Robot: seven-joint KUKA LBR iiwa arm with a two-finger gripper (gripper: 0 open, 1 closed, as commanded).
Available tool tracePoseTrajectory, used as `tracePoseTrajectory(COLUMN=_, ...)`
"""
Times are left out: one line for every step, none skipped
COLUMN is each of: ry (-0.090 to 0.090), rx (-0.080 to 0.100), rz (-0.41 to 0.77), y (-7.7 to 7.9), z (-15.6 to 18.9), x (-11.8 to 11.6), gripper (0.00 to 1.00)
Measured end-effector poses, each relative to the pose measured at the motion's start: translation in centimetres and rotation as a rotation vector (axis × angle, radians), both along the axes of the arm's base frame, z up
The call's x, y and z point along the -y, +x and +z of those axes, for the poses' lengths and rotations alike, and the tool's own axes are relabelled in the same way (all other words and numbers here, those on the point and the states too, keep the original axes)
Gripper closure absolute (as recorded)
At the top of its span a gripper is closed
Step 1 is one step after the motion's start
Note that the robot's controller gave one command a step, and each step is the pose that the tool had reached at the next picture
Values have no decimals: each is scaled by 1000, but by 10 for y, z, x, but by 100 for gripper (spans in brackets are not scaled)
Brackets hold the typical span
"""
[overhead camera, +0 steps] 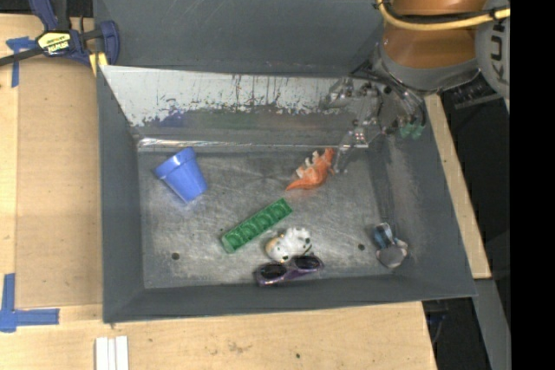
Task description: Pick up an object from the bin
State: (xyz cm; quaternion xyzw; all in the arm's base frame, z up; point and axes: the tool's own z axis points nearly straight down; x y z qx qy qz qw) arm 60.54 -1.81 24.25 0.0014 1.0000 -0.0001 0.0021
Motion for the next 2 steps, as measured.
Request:
tracePoseTrajectory(ry=0, rx=2, rz=116, y=-9, z=-67, x=-39, gripper=0)
tracePoseTrajectory(ry=-1, rx=-2, rz=454, y=2, z=-87, x=-53, gripper=0)
